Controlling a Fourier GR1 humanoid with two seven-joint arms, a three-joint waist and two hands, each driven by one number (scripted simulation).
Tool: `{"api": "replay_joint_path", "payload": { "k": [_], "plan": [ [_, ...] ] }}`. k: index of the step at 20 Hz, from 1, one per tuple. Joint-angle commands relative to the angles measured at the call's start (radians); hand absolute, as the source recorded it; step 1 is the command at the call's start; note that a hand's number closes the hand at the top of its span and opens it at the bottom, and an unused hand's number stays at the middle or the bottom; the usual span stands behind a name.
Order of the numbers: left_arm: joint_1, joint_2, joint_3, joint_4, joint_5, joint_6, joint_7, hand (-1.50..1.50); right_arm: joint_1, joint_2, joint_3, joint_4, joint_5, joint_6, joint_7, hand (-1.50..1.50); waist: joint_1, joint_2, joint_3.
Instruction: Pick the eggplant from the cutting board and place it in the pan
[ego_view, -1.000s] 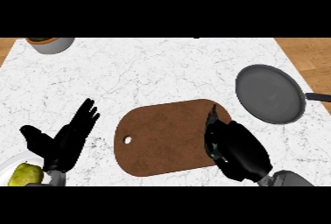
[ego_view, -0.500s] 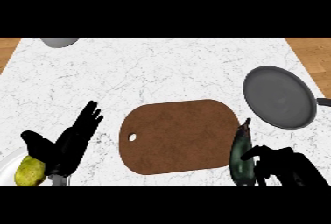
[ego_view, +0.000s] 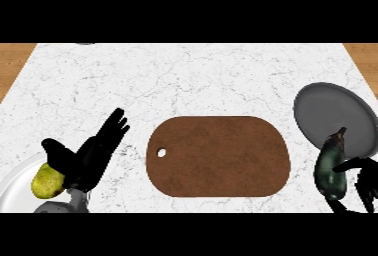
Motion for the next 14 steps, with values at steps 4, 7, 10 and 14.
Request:
{"api": "replay_joint_path", "payload": {
  "k": [4,7,10,14],
  "plan": [
    [-0.015,-0.027,-0.005,0.057,-0.024,-0.043,-0.023,0.0,-0.181,0.122,-0.086,0.341,0.025,-0.023,-0.161,1.5,0.028,0.004,-0.001],
    [-0.052,-0.031,0.013,0.041,-0.024,-0.028,0.001,0.0,-0.343,0.162,-0.106,0.469,0.065,-0.058,-0.112,1.5,0.035,0.005,-0.001],
    [-0.094,-0.037,0.009,0.023,-0.03,-0.011,0.045,0.0,-0.458,0.196,-0.182,0.718,0.023,-0.081,-0.244,1.5,0.045,0.008,0.001],
    [-0.099,-0.049,-0.006,0.018,-0.037,-0.014,0.067,0.0,-0.66,0.213,-0.244,0.967,0.004,-0.065,-0.286,1.5,0.057,0.011,0.001]
  ]
}}
